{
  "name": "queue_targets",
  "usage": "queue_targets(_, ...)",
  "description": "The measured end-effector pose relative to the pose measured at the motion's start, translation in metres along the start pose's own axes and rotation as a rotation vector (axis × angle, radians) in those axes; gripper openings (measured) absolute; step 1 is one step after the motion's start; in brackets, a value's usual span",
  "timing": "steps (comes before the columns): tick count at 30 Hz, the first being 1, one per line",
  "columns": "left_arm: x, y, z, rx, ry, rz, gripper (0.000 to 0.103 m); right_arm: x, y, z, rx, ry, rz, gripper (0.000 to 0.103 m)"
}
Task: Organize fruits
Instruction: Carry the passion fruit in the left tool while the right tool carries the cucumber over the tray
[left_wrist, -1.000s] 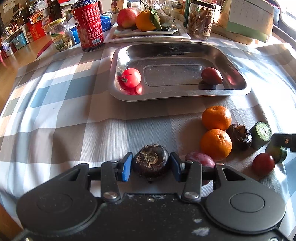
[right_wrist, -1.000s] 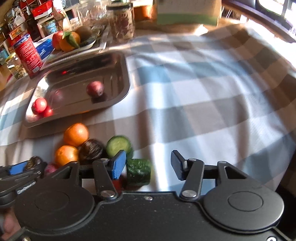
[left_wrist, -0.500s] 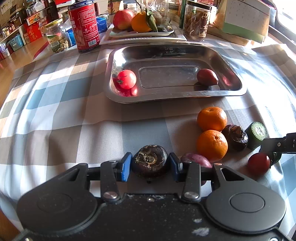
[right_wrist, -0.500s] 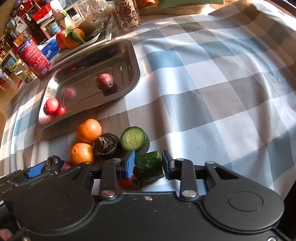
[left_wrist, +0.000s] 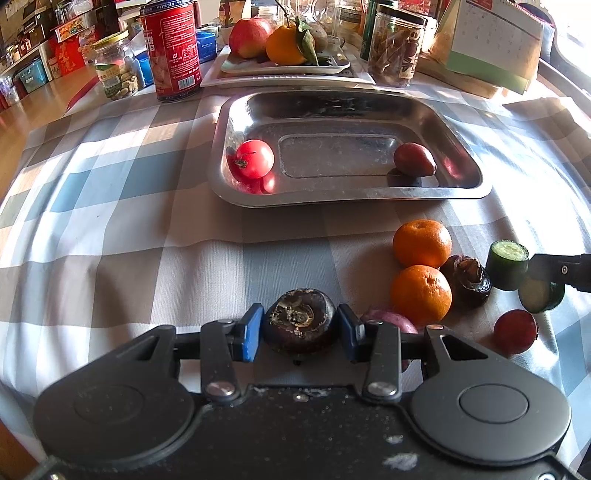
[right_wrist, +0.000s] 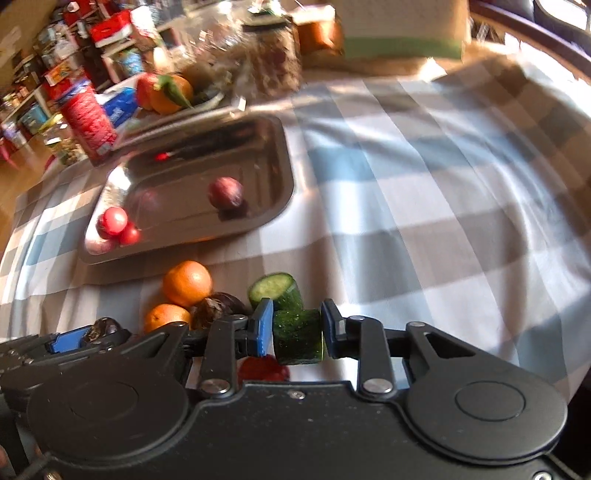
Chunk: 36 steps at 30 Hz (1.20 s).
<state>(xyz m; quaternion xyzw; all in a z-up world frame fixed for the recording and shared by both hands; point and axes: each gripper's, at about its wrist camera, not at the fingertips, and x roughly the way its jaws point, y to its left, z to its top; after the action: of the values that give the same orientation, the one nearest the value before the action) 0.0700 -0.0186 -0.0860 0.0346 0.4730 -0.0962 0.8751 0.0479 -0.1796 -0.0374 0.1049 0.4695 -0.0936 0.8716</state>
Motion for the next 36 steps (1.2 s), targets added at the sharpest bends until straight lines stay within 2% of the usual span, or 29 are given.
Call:
queue_targets(7,-0.003,-0.001,0.002,0.000,-0.017,-0.001,0.044,-0.006,0.006,0.002,-0.031,-0.049,0.023,0.038)
queue_targets(15,-0.017,-0.003,0.011,-0.005,-0.082,0.016,0.043,-0.012,0.013,0.010,-0.019,-0.096,0.030,0.038)
queue_targets(22,-0.025,-0.006,0.022,-0.020,-0.116,0.033,0.044,-0.011,0.021,0.017,-0.016,-0.098,0.031,0.038)
queue_targets(30,-0.033,-0.011,0.038,-0.060,-0.115,0.035,0.043,-0.010,0.031,0.032,0.020,-0.101,0.030,0.038)
queue_targets(36,-0.042,-0.016,0.065,-0.070,-0.121,0.043,0.044,-0.009,0.040,0.054,0.051,-0.102,0.034,0.038)
